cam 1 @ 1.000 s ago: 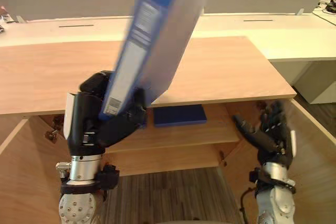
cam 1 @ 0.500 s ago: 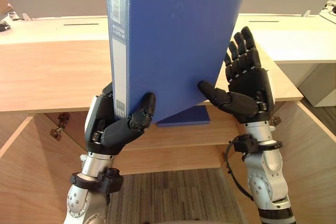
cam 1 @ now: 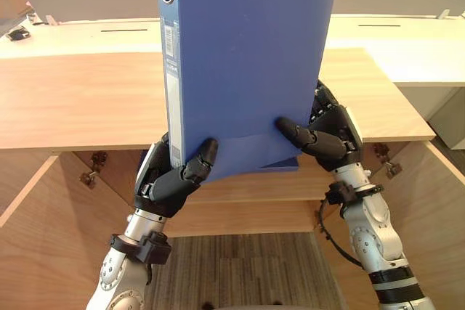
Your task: Walk over to the cabinet, pick up the folder, carry it to the office cabinet, place the folder inside the office cabinet, then close the office cabinet door
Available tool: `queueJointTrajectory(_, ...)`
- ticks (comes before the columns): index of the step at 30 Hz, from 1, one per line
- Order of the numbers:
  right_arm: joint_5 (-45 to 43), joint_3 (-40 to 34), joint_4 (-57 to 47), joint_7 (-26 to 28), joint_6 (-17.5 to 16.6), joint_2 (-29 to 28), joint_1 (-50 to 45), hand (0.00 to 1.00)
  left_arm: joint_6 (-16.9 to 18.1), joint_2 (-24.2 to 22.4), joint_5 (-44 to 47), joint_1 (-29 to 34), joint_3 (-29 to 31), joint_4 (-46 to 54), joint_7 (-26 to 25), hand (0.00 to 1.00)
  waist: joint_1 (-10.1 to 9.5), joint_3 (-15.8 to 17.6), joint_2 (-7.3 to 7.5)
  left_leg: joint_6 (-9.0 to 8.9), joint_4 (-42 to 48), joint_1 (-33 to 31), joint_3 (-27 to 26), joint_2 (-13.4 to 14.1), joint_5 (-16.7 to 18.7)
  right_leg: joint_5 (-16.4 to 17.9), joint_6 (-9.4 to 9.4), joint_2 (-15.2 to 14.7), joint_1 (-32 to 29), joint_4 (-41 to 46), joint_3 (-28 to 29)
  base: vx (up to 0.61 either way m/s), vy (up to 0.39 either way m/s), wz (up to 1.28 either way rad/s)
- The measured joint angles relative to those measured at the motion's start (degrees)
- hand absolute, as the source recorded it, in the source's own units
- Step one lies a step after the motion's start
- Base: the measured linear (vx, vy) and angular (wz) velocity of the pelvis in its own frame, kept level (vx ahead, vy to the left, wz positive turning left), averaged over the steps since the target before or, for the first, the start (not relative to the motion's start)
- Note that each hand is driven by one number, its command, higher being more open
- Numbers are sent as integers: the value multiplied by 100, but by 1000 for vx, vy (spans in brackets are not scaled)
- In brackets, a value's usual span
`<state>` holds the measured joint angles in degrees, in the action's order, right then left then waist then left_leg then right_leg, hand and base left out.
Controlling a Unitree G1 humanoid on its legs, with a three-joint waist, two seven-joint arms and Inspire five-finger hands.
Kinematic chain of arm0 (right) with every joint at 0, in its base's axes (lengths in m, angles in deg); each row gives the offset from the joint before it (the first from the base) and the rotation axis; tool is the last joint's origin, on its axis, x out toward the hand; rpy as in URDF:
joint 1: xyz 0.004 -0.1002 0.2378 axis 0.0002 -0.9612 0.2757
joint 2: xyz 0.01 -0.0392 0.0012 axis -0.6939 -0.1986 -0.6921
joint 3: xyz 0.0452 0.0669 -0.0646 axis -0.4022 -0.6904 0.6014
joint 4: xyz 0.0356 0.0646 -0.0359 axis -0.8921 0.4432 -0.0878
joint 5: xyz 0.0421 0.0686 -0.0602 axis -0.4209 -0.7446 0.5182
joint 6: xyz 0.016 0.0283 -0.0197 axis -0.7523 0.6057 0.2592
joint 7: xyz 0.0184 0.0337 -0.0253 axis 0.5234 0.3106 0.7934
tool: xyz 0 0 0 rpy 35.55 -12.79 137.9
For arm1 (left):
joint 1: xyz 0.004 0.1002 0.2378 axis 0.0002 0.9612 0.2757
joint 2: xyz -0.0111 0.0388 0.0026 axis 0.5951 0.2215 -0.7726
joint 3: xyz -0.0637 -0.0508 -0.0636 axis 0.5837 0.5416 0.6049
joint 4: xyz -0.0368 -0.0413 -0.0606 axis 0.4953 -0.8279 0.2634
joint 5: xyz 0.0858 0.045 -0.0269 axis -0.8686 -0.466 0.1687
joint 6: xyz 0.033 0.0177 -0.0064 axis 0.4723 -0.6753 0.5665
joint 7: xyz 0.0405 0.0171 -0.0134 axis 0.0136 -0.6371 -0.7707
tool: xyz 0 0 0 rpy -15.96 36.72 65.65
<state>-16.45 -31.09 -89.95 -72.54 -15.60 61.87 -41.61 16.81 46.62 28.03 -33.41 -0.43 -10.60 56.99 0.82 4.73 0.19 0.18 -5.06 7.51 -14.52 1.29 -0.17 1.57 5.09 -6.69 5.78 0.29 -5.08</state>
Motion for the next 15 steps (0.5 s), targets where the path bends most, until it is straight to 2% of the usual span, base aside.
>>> queueJointTrajectory(3, -390, -1, 66, 103, 77, 0, 14, 0, 1, 13, 18, -26, 185, -61, 240, 0, -14, 0, 0, 11, 0, -48, 49, -23, -7, 0, -1, -29, -29, 10, -15, -12, -26, 9)
queueJointTrajectory(7, -392, -65, 65, 157, 94, -61, 14, 0, -5, 2, 20, -45, 242, -162, 353, 0, -40, -2, -3, 27, 0, -104, 70, -33, -17, -2, -3, -42, -87, 41, -16, -15, -21, 3)
queueJointTrajectory(8, -392, -83, 43, 189, 94, -135, 14, 0, -5, -21, 15, -45, 250, -184, 354, 100, -45, -2, -3, 27, 0, -107, 75, -31, -17, -2, -3, -40, -87, 42, -17, -16, -31, 1)
queueJointTrajectory(11, -378, -97, -180, 212, 97, -394, 15, 0, -12, -184, -40, -48, 339, -343, 349, 100, -59, -2, -13, 27, 0, -109, 77, -25, -17, -2, -3, -35, -87, 42, -17, -14, -23, 0)
queueJointTrajectory(15, -254, -288, -412, 119, 112, -792, 11, 0, 105, -720, -477, -67, 659, -370, 306, 100, -149, -2, -14, 30, 0, -127, 100, -16, -19, -2, -3, -38, -90, 44, -24, -32, -38, 3)
